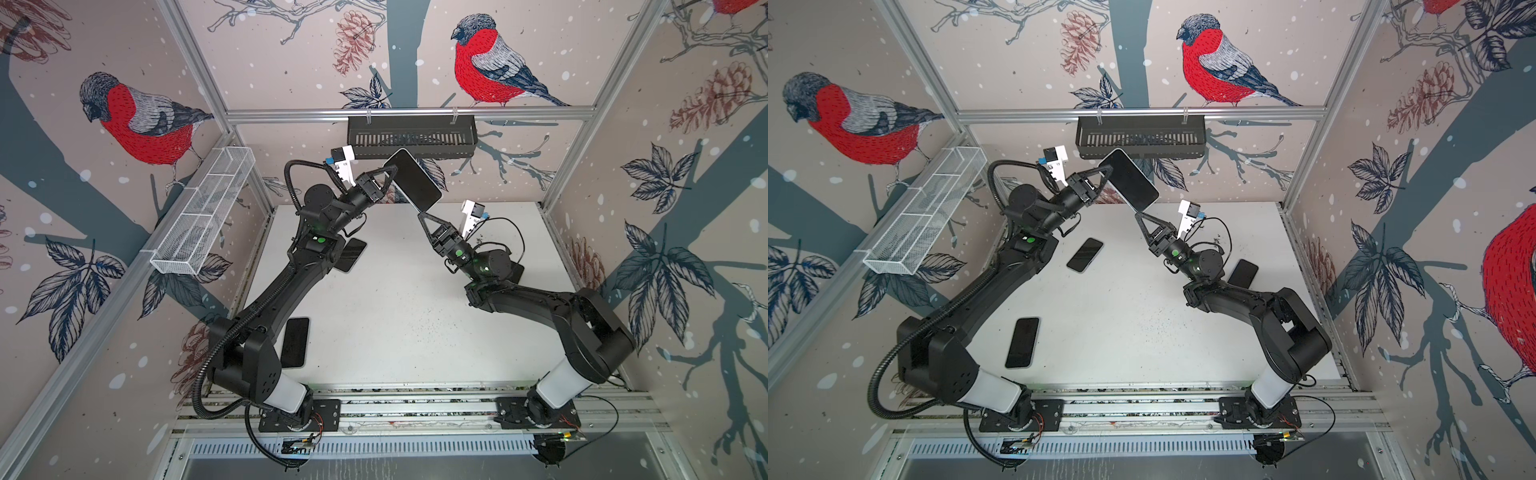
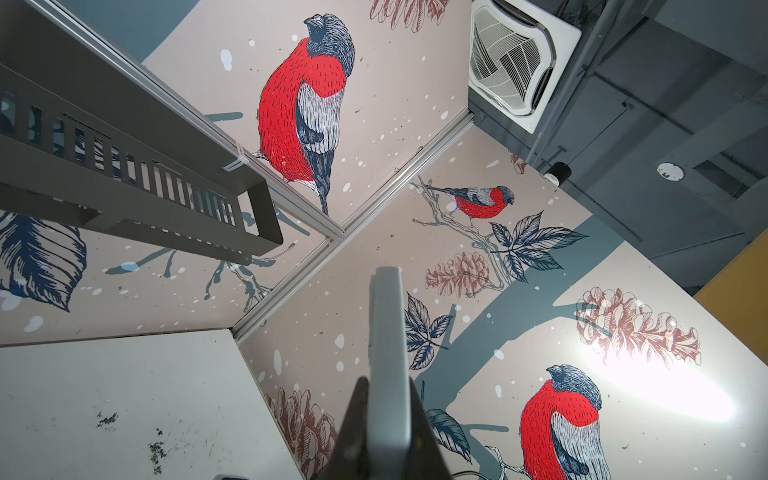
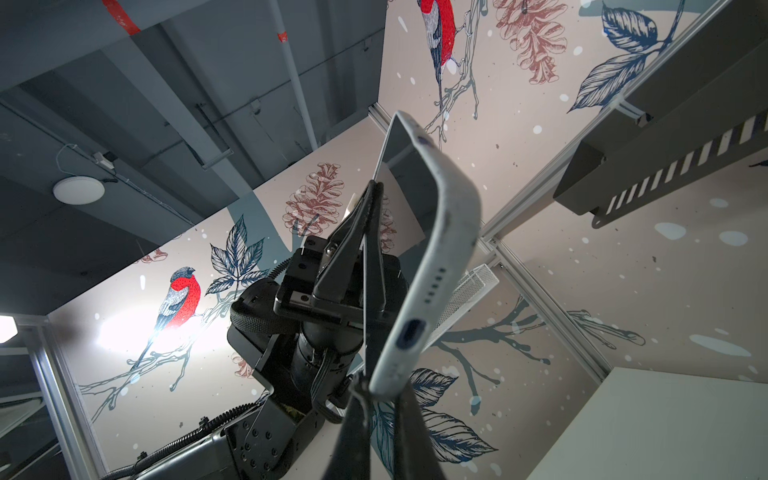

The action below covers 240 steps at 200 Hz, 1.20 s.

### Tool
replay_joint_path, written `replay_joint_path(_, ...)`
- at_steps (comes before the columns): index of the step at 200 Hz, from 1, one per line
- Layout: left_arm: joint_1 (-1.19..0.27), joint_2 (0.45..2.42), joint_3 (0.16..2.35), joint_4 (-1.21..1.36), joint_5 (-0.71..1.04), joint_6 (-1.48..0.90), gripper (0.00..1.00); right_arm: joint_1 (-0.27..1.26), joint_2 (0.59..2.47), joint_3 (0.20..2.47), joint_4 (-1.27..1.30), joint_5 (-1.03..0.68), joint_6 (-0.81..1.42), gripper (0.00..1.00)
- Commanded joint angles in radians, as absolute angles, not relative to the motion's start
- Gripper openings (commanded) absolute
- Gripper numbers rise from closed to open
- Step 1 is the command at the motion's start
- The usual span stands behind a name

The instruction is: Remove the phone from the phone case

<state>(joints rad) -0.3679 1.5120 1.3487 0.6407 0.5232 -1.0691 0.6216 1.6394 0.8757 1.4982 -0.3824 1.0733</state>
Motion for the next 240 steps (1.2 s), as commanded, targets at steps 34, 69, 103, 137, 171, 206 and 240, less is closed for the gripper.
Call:
replay_joint_path(34, -0.370, 1.517, 1.348, 0.719, 0.552, -1.086, 0.00, 0.609, 1.648, 0.894, 1.568, -0.401, 1.040, 0.01)
replay_joint_path(69, -0.374, 1.527, 1.380, 0.643, 0.567, -1.099, 0.00, 0.610, 1.614, 0.929, 1.395, -0.429, 0.869, 0.00)
replay_joint_path(103, -0.380, 1.546, 1.394, 0.625, 0.613, -1.172, 0.00, 0.630, 1.557, 0.995, 1.055, -0.394, 0.525, 0.00)
replay_joint_path(137, -0.380, 1.568, 1.436, 0.629, 0.667, -1.229, 0.00, 0.631, 1.548, 1.058, 0.844, -0.324, 0.283, 0.00)
replay_joint_path(171, -0.363, 1.588, 1.505, 0.592, 0.694, -1.212, 0.00, 0.592, 1.503, 1.024, 0.844, -0.234, 0.299, 0.13)
replay_joint_path(206, -0.307, 1.575, 1.515, 0.593, 0.723, -1.194, 0.00, 0.531, 1.359, 0.832, 0.879, -0.225, 0.351, 0.54)
replay_joint_path(240, -0.296, 1.585, 1.488, 0.688, 0.745, -1.173, 0.00, 0.469, 1.280, 0.800, 0.868, -0.345, 0.498, 0.82)
